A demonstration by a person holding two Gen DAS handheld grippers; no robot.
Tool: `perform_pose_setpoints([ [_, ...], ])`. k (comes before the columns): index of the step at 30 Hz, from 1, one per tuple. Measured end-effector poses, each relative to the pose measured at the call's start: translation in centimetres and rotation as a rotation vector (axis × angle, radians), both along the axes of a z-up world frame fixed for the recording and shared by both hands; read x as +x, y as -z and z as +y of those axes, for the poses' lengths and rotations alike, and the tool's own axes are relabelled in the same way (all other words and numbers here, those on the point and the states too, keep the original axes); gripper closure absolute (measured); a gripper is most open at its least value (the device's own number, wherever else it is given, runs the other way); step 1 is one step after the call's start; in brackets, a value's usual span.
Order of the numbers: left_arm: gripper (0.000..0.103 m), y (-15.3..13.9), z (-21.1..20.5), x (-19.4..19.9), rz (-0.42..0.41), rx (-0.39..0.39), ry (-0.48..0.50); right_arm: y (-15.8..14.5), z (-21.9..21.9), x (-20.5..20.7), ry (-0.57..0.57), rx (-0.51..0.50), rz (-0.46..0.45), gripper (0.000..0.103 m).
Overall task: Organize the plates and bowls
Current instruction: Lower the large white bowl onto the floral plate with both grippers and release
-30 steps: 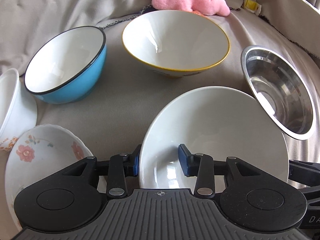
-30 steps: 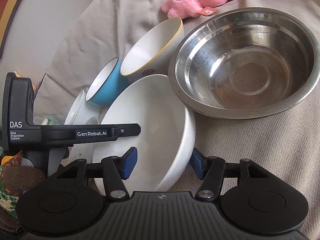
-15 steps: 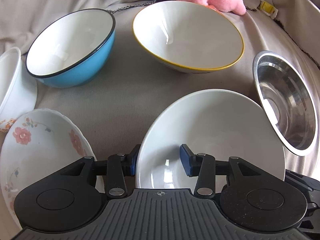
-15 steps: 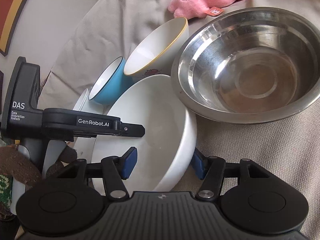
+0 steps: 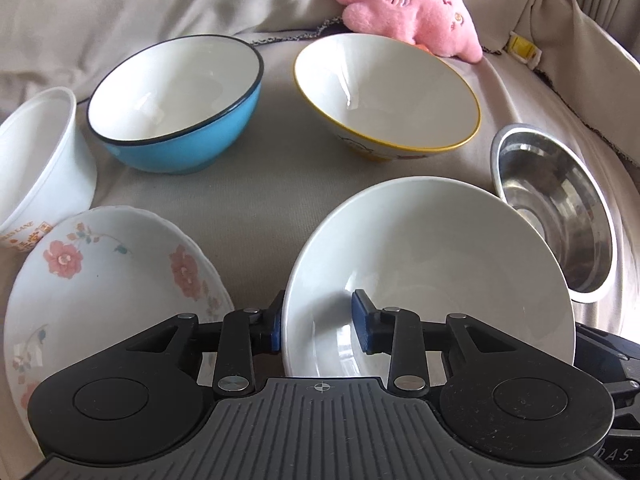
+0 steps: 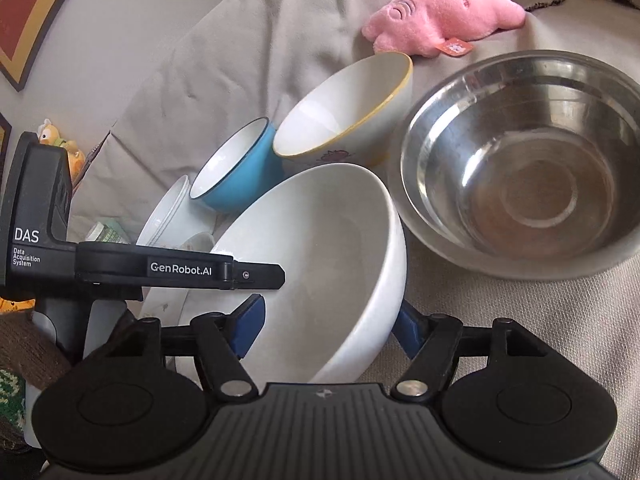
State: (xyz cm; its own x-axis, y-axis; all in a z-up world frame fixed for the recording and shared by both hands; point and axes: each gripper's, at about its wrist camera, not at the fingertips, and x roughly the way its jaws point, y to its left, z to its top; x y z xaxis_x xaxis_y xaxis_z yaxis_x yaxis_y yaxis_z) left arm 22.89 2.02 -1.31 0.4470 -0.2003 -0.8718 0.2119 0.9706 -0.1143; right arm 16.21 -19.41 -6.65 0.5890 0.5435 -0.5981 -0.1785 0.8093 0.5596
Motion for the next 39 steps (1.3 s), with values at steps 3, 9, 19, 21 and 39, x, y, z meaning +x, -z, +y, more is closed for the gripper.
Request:
perform_pose_setpoints([
  [3, 0.068, -1.0, 1.1, -0.6, -0.034, -0.030, -0.012, -0.9, 0.6, 0.0, -0.005, 0.001, -0.016, 0.033],
  [9, 0.067, -3.4, 3.4, -1.8, -0.086, -0.072, -0.045, -3.0, 2.5, 0.5, -0.043, 0.002, -0.052, 0.030],
  [19, 0.068, -3.3, 10.2, -3.5, -0.064, -0.050, -0.187, -3.3, 9.6, 2.5, -0.196, 0.007, -0.008, 0.030],
  [21, 0.068, -2.9, 11.7, -3.7, -0.060, -0.060, -0.222, -3.2, 11.0, 2.8, -0.228, -0.002, 0.000, 0.030],
  [39, 0.077, 0.3, 18.2, -4.4, -0.041, -0.242, -0.335, -4.3, 18.1, 4.9, -0.282, -0.238, 0.018, 0.029],
])
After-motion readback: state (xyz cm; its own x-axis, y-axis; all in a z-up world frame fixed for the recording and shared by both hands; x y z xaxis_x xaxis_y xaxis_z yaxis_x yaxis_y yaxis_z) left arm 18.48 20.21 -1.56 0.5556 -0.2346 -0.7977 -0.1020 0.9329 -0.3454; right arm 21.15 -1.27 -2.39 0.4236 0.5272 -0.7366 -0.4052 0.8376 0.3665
